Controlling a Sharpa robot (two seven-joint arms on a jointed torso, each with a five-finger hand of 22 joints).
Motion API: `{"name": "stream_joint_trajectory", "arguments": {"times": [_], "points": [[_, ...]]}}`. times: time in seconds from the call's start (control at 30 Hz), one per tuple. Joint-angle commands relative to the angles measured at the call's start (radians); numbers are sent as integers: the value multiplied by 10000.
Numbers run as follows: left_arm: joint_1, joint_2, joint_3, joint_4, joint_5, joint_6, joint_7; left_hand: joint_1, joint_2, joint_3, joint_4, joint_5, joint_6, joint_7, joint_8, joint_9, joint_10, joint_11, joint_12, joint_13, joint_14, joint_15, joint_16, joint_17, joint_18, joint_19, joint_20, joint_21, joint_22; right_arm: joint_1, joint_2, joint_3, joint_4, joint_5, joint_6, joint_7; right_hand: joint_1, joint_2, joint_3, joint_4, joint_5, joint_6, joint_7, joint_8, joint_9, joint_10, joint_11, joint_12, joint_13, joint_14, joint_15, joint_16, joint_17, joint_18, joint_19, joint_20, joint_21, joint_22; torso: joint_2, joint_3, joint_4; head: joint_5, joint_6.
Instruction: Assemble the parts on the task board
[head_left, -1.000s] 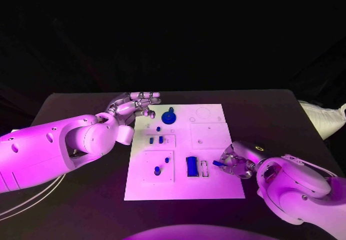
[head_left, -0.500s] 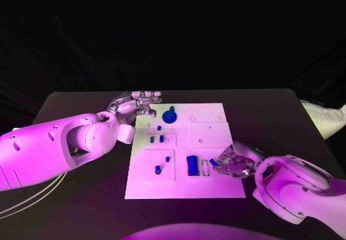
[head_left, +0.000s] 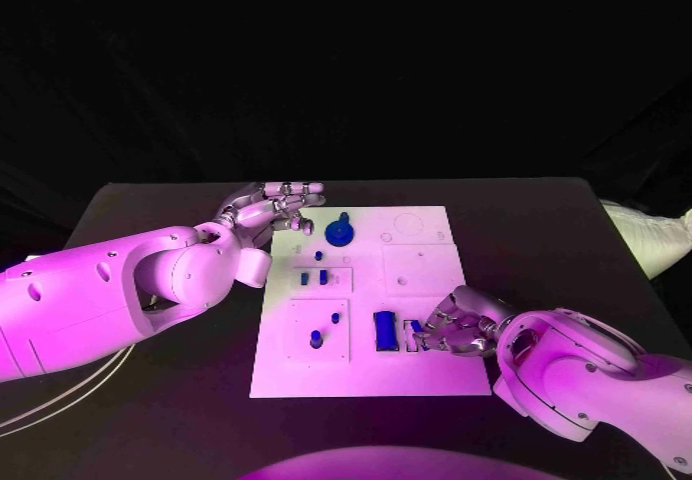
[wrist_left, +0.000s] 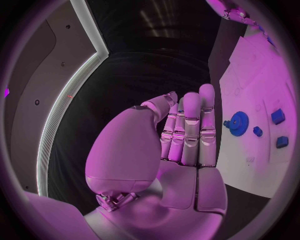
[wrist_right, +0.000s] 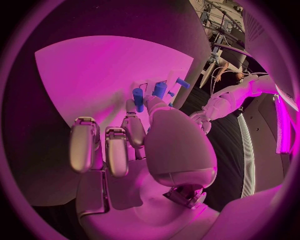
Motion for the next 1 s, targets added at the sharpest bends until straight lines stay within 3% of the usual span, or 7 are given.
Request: {"name": "stream_joint_trajectory", "arguments": {"times": [0.03,0.8,1.0], "points": [[1,25,5,15,-35,192,29,29,107,-6,-45,-6,-63,-5,-5,2,-48,14,35,-10,-72,-2,46,-13,194,-43,11,-32,-10,-14,88,-4,-59,118,264,-74,-94,8,-70,6,72,67,18,19,14,117,-90,51,148,902,-1,59,1900,-207,65,21,62,40,8,9,-11,24,4],[1,31,5,21,-49,224,-1,1,105,-28,-48,-10,-72,0,-5,1,-70,19,55,-13,-79,3,53,-26,192,-46,14,-39,-14,-26,280,-10,-157,-4,238,3,-659,73,-579,66,62,102,17,-3,100,130,-85,41,173,905,4,64,1914,-209,68,22,59,52,8,5,-4,30,-1],[1,27,5,18,-50,223,-5,1,105,-28,-48,-10,-72,0,-5,1,-70,19,55,-13,-79,3,53,-26,192,-46,14,-39,-14,-27,291,-10,-145,-107,199,30,-1071,136,-960,69,-378,121,10,-22,147,135,-86,10,170,905,6,65,1918,-208,65,24,52,52,0,3,-2,40,-6]]}}
